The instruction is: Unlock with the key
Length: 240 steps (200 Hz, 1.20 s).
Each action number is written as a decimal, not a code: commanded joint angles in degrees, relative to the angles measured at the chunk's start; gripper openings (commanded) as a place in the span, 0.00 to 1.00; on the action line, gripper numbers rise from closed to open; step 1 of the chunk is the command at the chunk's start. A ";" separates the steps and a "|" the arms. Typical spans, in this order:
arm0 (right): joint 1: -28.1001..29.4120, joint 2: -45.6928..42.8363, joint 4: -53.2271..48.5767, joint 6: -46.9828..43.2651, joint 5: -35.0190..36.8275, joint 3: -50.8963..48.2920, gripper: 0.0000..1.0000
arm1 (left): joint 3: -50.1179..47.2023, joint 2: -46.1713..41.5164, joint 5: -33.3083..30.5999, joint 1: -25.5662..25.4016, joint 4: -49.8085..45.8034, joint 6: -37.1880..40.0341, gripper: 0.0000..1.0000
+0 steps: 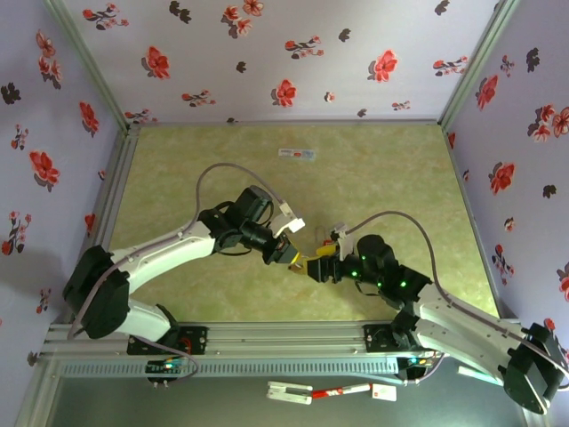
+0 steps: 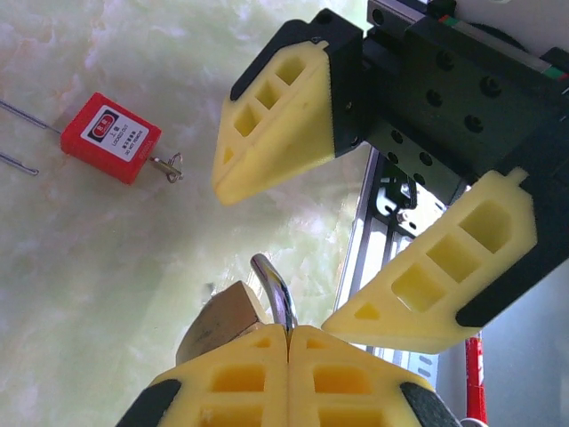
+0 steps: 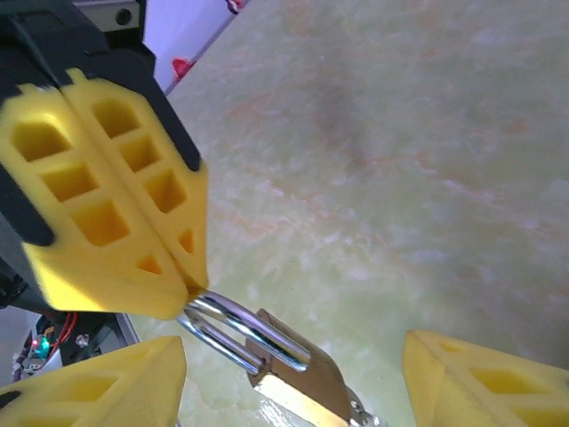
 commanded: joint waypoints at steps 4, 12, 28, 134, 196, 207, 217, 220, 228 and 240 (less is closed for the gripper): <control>-0.13 1.24 4.68 -1.06 -1.79 -0.68 0.63 | 2.60 0.10 3.98 0.32 0.54 2.10 0.00; -0.14 1.98 6.07 -1.18 -2.45 -0.96 0.63 | 2.70 0.22 4.28 0.30 0.45 2.22 0.00; -0.11 3.70 8.65 -1.18 -3.88 -1.45 0.60 | 3.04 0.40 4.55 0.33 0.10 2.56 0.00; -0.06 7.01 16.02 -2.08 -8.55 -3.58 0.46 | 5.18 1.19 5.44 0.41 -3.99 6.22 0.00; -0.10 6.76 17.01 -3.88 -6.89 -4.74 0.32 | 7.01 2.40 6.15 0.41 -6.75 8.12 0.00; -0.09 6.01 16.70 -3.94 -5.84 -4.95 0.30 | 7.21 2.64 6.22 0.43 -7.19 8.45 0.00; -0.12 5.03 16.66 -4.06 -5.28 -5.22 0.29 | 7.30 2.76 6.23 0.35 -7.39 8.55 0.00; -0.06 4.71 16.60 -4.04 -5.06 -5.30 0.29 | 7.30 2.83 6.23 0.40 -7.44 8.65 0.00; -0.13 3.92 16.24 -4.02 -4.57 -5.41 0.28 | 7.25 2.85 6.32 0.41 -7.71 8.82 0.00; -0.08 2.96 15.80 -4.20 -3.84 -5.49 0.26 | 7.12 2.95 6.32 0.41 -7.65 8.87 0.00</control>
